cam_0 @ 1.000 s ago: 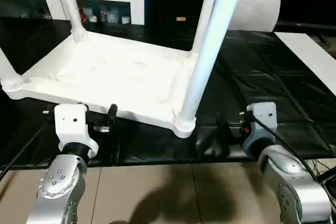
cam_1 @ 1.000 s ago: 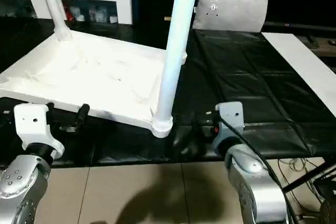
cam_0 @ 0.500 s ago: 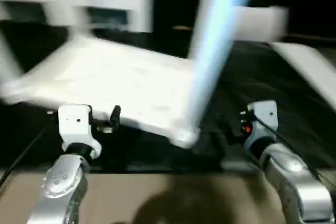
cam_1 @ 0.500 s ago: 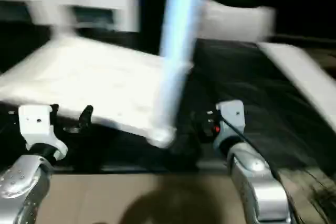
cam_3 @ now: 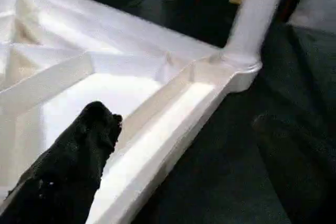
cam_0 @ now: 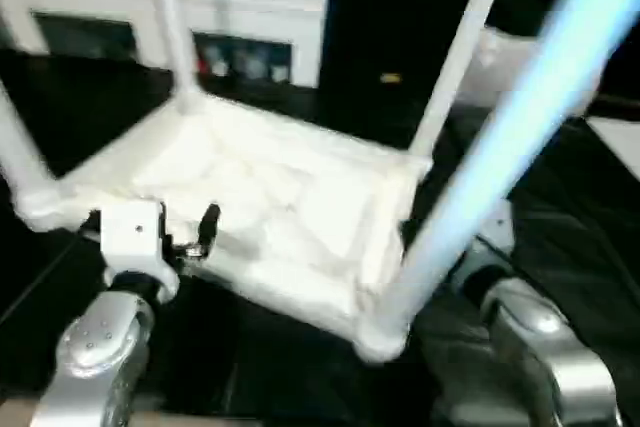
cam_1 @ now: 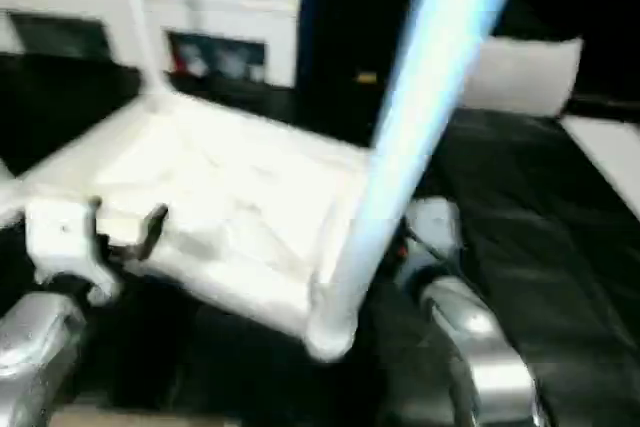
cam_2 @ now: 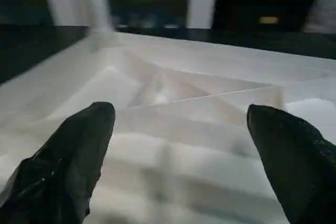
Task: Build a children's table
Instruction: Rotate table base
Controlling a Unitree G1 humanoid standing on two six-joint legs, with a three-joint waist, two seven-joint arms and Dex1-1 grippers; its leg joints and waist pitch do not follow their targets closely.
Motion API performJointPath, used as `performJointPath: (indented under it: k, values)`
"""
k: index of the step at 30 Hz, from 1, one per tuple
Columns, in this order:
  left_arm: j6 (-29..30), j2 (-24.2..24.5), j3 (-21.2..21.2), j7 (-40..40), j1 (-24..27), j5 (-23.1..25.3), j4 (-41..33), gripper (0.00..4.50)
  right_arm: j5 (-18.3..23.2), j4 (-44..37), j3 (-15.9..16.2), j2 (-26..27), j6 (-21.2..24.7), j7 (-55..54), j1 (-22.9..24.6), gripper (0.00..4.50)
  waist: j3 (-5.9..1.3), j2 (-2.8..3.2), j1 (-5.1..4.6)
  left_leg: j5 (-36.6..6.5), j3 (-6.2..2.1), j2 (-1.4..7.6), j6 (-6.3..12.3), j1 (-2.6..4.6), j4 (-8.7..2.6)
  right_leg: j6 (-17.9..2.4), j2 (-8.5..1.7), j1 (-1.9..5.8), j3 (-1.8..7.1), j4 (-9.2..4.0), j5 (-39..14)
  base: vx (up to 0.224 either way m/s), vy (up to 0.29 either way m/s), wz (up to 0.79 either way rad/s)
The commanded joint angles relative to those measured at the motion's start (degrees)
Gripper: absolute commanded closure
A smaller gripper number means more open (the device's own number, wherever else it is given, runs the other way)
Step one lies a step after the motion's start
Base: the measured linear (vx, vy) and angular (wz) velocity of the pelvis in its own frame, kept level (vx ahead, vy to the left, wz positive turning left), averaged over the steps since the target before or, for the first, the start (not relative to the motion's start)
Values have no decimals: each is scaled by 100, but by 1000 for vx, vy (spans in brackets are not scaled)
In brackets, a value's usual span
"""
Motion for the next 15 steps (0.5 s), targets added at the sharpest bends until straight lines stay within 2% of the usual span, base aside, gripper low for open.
performJointPath:
  k: [1, 2, 3, 4, 5, 6, 7, 8, 9, 10, 11, 12, 13, 14, 15]
  values:
    - [-79, 44, -130, -284, -79, -180, 76, 7, -29, -35, -166, -98, -27, 0, 50, 0, -268, 65, 79, 4653, -154, 515, 1888, 157, -220, 251, -355, -221, 352, -578, 2015, 0, 0, 0]
    - [-139, 153, -71, -459, -159, -297, 178, 7, -33, -12, -216, -108, -114, 37, 34, 0, -283, -255, 87, 2875, 63, -6, 1135, -54, -123, 450, -503, -16, 586, -861, 2541, 0, 0, 0]
    - [-153, 177, -58, -498, -177, -321, 201, 7, -38, -7, -228, -112, -134, 41, 30, 0, -210, -236, 128, 1408, 28, 70, 613, -147, -280, 102, -681, 85, 656, -904, 2523, 0, 0, 0]
    - [-196, 338, -49, -727, -287, -392, 338, 7, 12, 3, -222, -196, -168, 194, 12, 0, -239, -189, 143, 701, 15, 135, 250, -98, -429, -129, -571, 211, 525, -863, 2011, 0, 0, 0]
    - [-241, 504, -72, -955, -376, -444, 455, 7, -7, 6, -176, -308, -192, 295, -5, 0, -221, -147, 141, 479, 12, 162, 143, -62, -488, -246, -529, 200, 490, -873, 1660, -24, -64, -2]
    - [-267, 641, -96, -1134, -451, -462, 566, 7, -48, 24, -134, -387, -236, 342, -30, 0, -184, -52, 116, 41, 16, 220, 4, -23, -582, -503, -464, 171, 447, -917, 919, 0, 0, 0]
    - [-281, 739, -109, -1265, -511, -477, 660, 7, -74, 45, -109, -436, -278, 372, -54, 0, -139, -14, 111, -237, 14, 254, -51, -15, -640, -592, -453, 148, 440, -964, 466, 0, 0, 0]
    - [-283, 792, -110, -1341, -552, -489, 725, 7, -74, 62, -101, -457, -305, 395, -71, 0, -78, 11, 66, -886, -2, 314, -211, -34, -724, -709, -435, 158, 437, -1007, -423, -63, -24, -8]
    - [-287, 901, -134, -1535, -622, -538, 812, 7, -32, 81, -122, -476, -315, 445, -98, 0, -36, 29, 59, -1518, 6, 350, -355, 24, -764, -705, -447, 108, 440, -1086, -1283, -67, -12, -5]
    - [-266, 1133, -211, -1910, -793, -600, 994, 7, 5, 152, -145, -571, -388, 580, -173, 0, -13, 18, 68, -1955, 20, 334, -393, 107, -769, -592, -449, 17, 466, -1164, -1988, -67, -12, -5]
    - [-266, 1202, -239, -2021, -843, -613, 1049, 7, 17, 174, -149, -599, -410, 623, -196, 0, -24, 25, 73, -2010, 19, 329, -411, 130, -764, -570, -461, 2, 475, -1170, -2129, -50, -13, 3]
    - [-280, 1294, -286, -2191, -923, -648, 1129, 7, 21, 198, -148, -645, -414, 671, -229, 0, -31, 0, 64, -1955, 24, 337, -409, 114, -765, -578, -482, 26, 489, -1175, -2088, -51, -8, 0]
    - [-255, 1468, -412, -2573, -1096, -752, 1260, 7, -26, 255, -174, -717, -442, 678, -305, 0, 2, 15, 74, -1992, 13, 351, -411, 90, -810, -545, -476, 12, 483, -1183, -2177, -51, -8, 0]
    - [-255, 1468, -412, -2573, -1096, -752, 1260, 7, -26, 255, -174, -717, -442, 678, -305, 0, -1, 19, 72, -2032, 14, 343, -418, 102, -804, -539, -480, 1, 483, -1180, -2246, -52, -1, -2]
    - [-252, 1587, -510, -2815, -1200, -826, 1344, 7, -42, 298, -181, -769, -458, 731, -346, 0, -9, 14, 70, -1982, 6, 359, -436, 91, -812, -567, -502, 22, 488, -1172, -2182, 0, 0, 0]
